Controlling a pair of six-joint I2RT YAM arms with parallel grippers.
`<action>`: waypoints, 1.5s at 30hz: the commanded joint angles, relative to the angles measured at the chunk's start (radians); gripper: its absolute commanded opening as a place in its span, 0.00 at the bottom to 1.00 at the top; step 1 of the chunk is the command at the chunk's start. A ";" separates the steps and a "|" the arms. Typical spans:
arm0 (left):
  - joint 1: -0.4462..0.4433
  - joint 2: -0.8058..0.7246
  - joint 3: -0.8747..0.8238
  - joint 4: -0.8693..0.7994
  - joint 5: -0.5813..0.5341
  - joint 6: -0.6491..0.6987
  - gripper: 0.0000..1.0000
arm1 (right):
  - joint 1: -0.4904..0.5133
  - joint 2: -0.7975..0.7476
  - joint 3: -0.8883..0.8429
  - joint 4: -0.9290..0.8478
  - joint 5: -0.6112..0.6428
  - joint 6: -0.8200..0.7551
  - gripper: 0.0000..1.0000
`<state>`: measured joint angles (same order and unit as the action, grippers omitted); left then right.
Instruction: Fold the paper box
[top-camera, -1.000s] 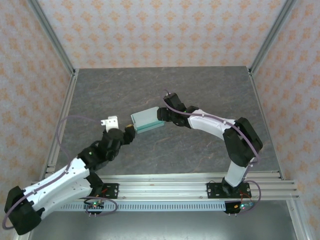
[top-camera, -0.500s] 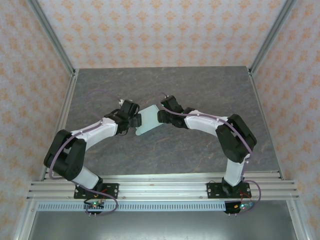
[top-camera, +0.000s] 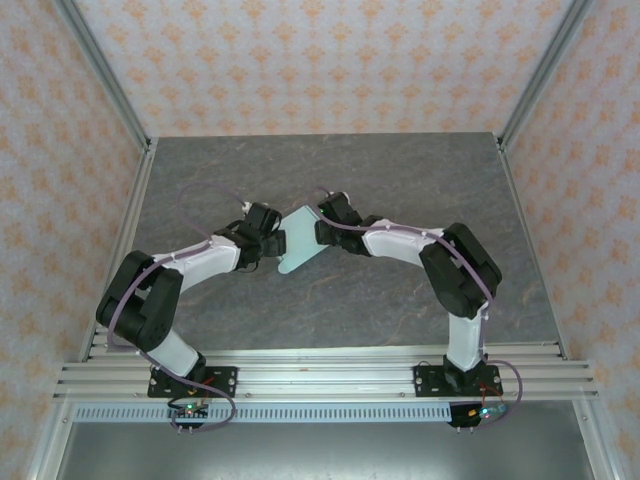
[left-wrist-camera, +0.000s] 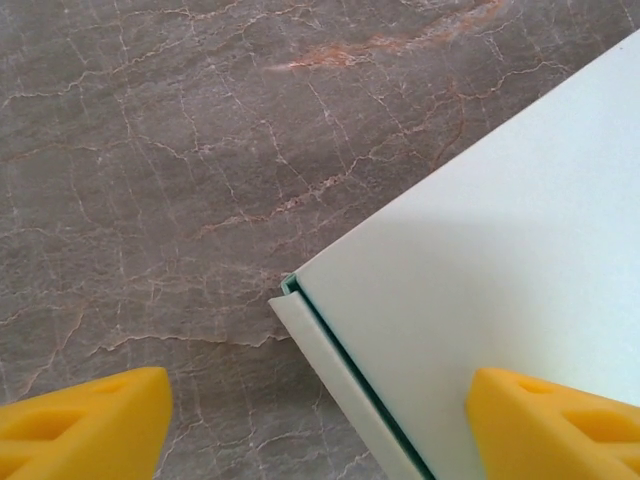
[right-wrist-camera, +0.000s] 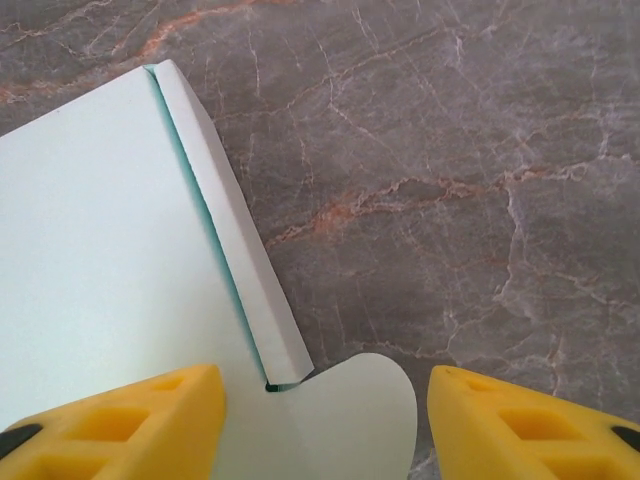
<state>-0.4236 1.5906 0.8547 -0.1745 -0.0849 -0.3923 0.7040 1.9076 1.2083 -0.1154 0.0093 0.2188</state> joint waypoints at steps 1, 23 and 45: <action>-0.007 -0.017 -0.010 -0.041 0.020 0.000 0.79 | -0.006 0.032 0.032 -0.102 0.035 -0.059 0.56; 0.144 0.270 0.420 -0.165 0.465 0.160 0.85 | 0.026 -0.313 -0.424 0.287 -0.395 0.398 0.62; 0.149 0.158 0.185 -0.011 0.601 0.030 0.84 | -0.112 -0.180 -0.460 0.544 -0.520 0.509 0.46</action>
<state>-0.2859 1.7821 1.0451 -0.2096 0.5415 -0.3473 0.6037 1.7039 0.7551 0.3634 -0.4866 0.7105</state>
